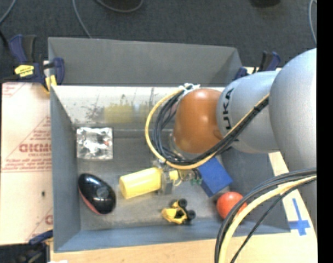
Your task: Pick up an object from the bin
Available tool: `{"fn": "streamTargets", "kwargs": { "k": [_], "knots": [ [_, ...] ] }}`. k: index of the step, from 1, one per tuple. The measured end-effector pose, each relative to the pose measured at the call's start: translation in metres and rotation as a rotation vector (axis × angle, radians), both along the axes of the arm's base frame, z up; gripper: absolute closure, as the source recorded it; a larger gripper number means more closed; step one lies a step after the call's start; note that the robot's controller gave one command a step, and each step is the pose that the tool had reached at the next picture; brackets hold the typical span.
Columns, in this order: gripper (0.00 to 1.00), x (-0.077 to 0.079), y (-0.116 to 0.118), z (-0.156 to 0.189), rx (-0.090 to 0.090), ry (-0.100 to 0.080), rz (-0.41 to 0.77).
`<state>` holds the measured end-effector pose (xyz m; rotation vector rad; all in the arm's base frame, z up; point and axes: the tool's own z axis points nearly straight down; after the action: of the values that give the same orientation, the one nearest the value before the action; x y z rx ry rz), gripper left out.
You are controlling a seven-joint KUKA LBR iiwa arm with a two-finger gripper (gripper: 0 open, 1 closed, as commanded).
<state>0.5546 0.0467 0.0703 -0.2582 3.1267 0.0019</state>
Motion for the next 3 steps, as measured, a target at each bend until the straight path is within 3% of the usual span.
{"fn": "streamTargets", "kwargs": {
  "k": [2, 3],
  "knots": [
    [1.0, 0.0, 0.0, 0.0, 0.001, 0.0, -0.003],
    [1.0, 0.001, -0.004, 0.099, 0.0, -0.003, 0.021]
  ]
}}
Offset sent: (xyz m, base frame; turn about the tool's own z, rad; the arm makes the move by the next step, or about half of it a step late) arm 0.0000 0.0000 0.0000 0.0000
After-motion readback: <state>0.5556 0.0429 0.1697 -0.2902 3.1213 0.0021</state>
